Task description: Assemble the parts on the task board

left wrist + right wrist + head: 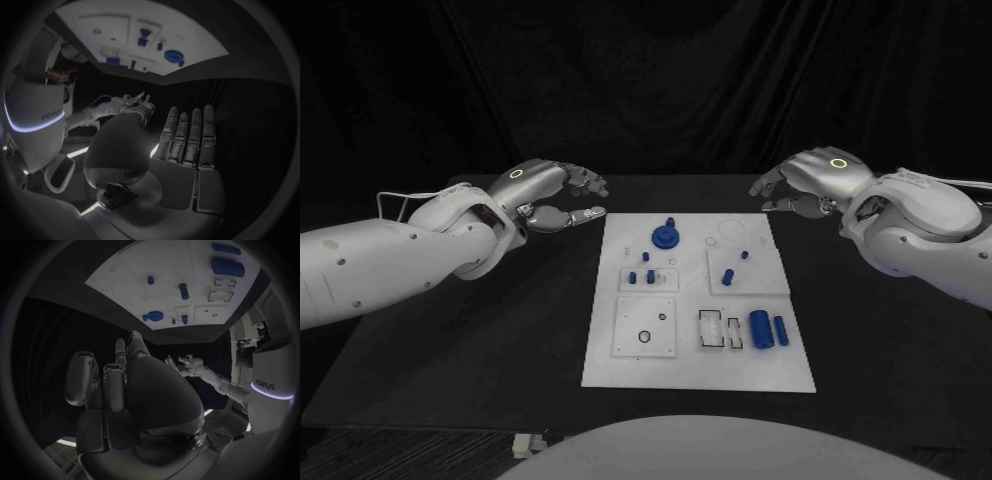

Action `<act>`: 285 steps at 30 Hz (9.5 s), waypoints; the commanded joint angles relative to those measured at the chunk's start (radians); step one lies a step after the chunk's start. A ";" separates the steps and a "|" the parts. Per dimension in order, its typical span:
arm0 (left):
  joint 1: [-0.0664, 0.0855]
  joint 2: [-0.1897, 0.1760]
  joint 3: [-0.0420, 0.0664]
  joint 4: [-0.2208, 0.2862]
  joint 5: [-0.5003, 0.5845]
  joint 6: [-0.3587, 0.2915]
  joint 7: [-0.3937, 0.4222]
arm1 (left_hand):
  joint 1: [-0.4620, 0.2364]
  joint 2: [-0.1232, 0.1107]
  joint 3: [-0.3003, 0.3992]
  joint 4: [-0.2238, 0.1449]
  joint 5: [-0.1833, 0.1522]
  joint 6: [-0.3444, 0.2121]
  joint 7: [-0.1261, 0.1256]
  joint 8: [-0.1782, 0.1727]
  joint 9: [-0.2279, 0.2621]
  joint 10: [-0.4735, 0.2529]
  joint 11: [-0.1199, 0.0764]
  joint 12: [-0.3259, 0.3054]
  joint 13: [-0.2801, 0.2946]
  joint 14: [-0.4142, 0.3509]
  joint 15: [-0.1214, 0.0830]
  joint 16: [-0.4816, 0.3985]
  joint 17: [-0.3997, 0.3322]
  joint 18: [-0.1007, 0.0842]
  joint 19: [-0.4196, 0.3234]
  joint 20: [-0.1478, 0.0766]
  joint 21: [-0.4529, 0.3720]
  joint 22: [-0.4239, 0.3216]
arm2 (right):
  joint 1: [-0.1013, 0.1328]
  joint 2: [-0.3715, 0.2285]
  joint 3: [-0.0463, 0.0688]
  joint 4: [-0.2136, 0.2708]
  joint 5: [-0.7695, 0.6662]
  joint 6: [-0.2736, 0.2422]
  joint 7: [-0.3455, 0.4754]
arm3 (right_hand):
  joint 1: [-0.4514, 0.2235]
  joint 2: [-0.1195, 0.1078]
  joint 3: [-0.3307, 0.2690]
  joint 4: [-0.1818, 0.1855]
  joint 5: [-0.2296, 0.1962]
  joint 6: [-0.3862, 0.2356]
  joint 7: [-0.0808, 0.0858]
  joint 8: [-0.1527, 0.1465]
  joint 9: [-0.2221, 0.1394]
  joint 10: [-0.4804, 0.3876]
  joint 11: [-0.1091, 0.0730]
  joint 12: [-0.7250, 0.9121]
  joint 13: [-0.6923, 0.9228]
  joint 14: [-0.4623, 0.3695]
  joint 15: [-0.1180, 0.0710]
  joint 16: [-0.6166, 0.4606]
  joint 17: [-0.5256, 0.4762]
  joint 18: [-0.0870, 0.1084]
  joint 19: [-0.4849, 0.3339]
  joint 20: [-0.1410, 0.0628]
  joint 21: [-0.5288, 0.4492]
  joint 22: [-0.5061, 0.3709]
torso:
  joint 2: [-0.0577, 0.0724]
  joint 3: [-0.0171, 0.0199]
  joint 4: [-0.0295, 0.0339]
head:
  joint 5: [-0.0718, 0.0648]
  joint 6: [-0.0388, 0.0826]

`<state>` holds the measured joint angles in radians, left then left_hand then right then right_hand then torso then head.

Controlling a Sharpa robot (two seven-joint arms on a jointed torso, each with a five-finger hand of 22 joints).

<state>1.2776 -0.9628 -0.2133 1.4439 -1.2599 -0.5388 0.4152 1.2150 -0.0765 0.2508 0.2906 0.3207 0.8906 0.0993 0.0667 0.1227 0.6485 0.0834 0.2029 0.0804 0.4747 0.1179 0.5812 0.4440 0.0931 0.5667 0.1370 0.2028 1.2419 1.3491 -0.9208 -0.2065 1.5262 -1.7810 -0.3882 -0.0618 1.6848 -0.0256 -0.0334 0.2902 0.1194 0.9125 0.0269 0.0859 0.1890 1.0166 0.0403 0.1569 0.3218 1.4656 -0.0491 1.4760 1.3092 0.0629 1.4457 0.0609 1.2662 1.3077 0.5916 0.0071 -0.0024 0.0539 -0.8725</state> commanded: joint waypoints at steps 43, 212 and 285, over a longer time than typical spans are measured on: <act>-0.107 -0.053 -0.001 0.162 1.253 0.493 0.348 | 0.101 0.166 -0.399 0.000 -0.017 -0.730 -0.142 -0.044 -0.100 -0.643 -0.160 -0.141 -0.067 -0.475 -0.102 -0.581 -0.444 0.043 -0.566 -0.054 -0.199 -1.211 | -0.121 0.097 0.001 -0.090 -0.110 0.171 -0.022 | -0.226 -0.166 0.342 -0.015 0.077 0.045 0.035 0.022 -0.008 -0.019 0.004 0.020 -0.042 0.069 0.001 -0.009 0.158 0.005 -0.002 0.001 -0.024 0.174 | 0.001 -0.0040 0.0021 | -0.025 0.000; -0.160 -0.032 -0.001 0.101 1.197 0.542 0.302 | 0.274 0.238 -0.493 -0.010 0.097 -0.671 -0.064 -0.037 -0.094 -0.645 -0.075 -0.098 -0.063 -0.475 -0.051 -0.581 -0.444 0.084 -0.558 0.038 -0.193 -1.192 | -0.236 0.255 0.001 0.109 -0.106 0.130 0.021 | -0.258 -0.176 0.558 -0.139 0.103 0.118 0.075 0.094 0.086 0.071 0.007 0.108 -0.029 0.073 0.001 -0.008 0.159 0.001 0.008 -0.003 -0.005 0.178 | 0.000 -0.0055 0.0018 | 0.069 0.000; -0.166 -0.026 -0.001 0.094 1.197 0.571 0.274 | 0.302 0.245 -0.485 -0.023 0.125 -0.649 -0.045 -0.033 -0.091 -0.645 -0.063 -0.096 -0.063 -0.475 -0.004 -0.581 -0.444 0.079 -0.554 0.078 -0.190 -1.183 | -0.261 0.282 0.001 0.077 -0.106 0.162 0.005 | -0.274 -0.172 0.559 -0.160 0.058 0.060 0.048 0.065 0.087 0.040 0.019 0.102 -0.035 0.058 0.013 -0.038 0.131 0.013 -0.022 0.010 -0.065 0.162 | 0.000 -0.0057 0.0017 | 0.071 0.000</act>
<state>1.1123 -0.9911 -0.2150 1.5366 -0.0633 0.0185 0.6768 1.5051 0.1686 -0.2324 0.2728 0.4411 0.2343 0.0555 0.0270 0.0303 0.0032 0.0105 0.1043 0.0172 -0.0011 0.1058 0.0036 0.0009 0.1782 0.0117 0.2074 0.0109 0.0581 1.0907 -0.6400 -0.2063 1.6026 -1.8793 -0.2386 -0.0388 1.4205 -0.1997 0.5270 0.1350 0.1815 0.9733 0.0808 0.1526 0.2742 1.0645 0.0612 0.2632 0.2871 1.4659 -0.0434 1.4447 1.3088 0.0625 1.4293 0.0700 1.2072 1.3076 0.5918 0.0015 -0.0005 0.1243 -0.8725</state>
